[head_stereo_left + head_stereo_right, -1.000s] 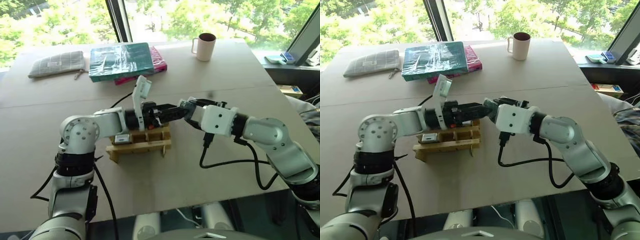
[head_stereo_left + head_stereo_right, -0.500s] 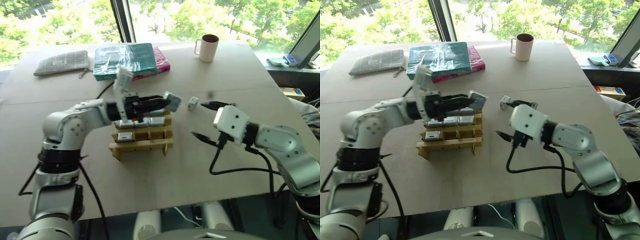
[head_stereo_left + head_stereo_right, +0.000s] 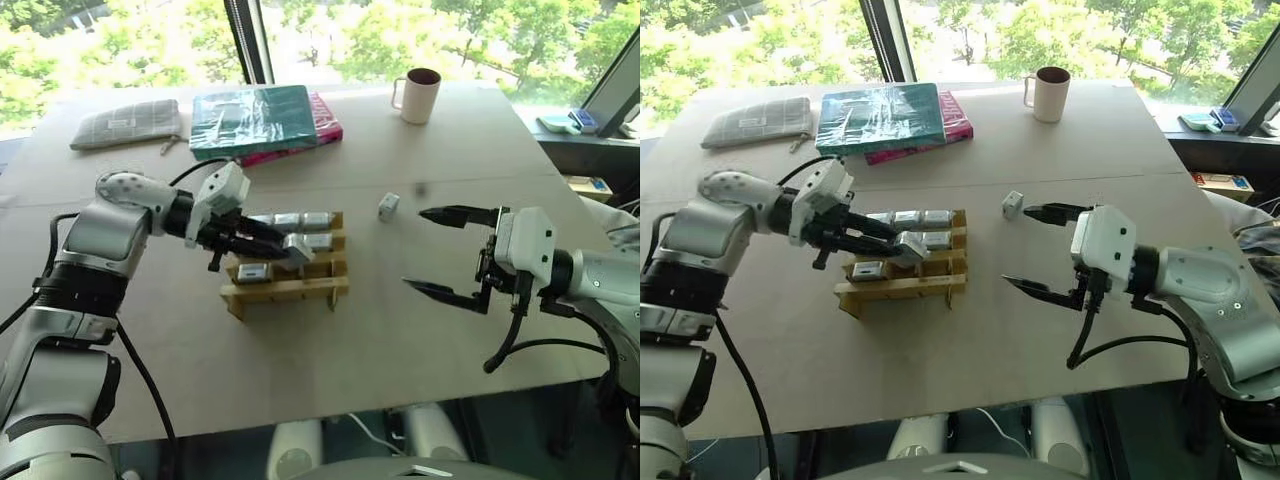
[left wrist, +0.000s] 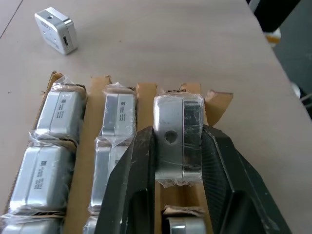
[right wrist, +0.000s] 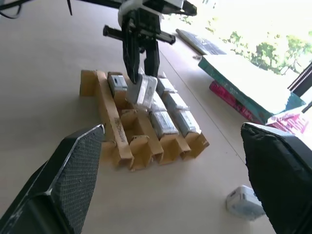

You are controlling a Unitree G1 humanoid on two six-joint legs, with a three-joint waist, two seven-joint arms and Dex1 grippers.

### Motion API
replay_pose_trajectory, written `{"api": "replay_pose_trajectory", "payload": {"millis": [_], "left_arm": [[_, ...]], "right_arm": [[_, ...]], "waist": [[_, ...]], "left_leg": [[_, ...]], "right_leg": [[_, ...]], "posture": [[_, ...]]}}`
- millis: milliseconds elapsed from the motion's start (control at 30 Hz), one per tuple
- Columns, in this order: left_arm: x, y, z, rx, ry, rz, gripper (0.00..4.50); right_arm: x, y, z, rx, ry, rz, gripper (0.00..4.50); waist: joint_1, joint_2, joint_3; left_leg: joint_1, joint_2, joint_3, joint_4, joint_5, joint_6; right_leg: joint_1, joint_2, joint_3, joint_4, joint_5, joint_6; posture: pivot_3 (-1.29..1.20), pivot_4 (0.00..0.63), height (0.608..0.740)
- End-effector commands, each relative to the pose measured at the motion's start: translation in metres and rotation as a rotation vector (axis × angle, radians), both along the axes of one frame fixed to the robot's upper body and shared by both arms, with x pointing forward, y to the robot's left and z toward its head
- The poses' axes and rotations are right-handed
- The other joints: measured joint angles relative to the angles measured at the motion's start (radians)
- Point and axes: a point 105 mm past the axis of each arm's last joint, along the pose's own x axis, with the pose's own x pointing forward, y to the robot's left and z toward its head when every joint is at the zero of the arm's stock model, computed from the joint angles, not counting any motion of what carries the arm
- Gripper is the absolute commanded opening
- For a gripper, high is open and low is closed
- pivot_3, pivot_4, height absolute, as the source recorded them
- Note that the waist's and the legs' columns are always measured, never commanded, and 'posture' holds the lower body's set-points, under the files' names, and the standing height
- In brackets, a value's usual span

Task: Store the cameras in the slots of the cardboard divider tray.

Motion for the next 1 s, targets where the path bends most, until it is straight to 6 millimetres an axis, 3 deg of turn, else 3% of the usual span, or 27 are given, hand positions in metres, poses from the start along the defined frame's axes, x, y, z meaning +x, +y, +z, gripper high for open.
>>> {"api": "replay_pose_trajectory", "payload": {"millis": [33,733,900,1000], "left_arm": [[0.003,0.002,0.002,0.038,-0.026,-0.022,0.72],[0.000,0.014,-0.007,0.180,0.047,-0.031,0.72],[-0.007,0.002,0.009,0.057,0.122,-0.031,0.72],[-0.009,0.007,0.004,0.096,0.117,-0.034,0.72]], "right_arm": [[-0.008,0.002,0.010,0.023,-0.056,0.023,4.47],[-0.010,0.003,0.005,0.013,-0.059,0.006,4.47],[-0.010,0.003,0.005,0.012,-0.060,0.006,4.47],[-0.009,0.004,0.005,0.012,-0.061,0.007,4.47]], "waist": [[0.000,0.000,0.000],[-0.001,0.000,0.000],[-0.004,0.000,0.000],[-0.002,0.000,0.000]], "left_leg": [[0.000,0.000,0.000,0.000,0.000,0.000],[0.002,0.000,0.000,0.002,0.000,0.000],[0.001,0.000,0.000,0.002,0.000,0.000],[0.001,0.000,0.000,0.002,0.000,0.000]], "right_leg": [[0.000,0.000,0.000,0.000,0.000,0.000],[0.000,0.001,0.001,0.003,0.000,0.000],[0.000,0.001,0.001,0.003,0.000,0.000],[0.000,0.001,0.001,0.003,0.000,0.000]], "posture": [[0.00,0.150,0.740],[0.00,0.150,0.740],[0.00,0.150,0.740],[0.00,0.150,0.740]]}}
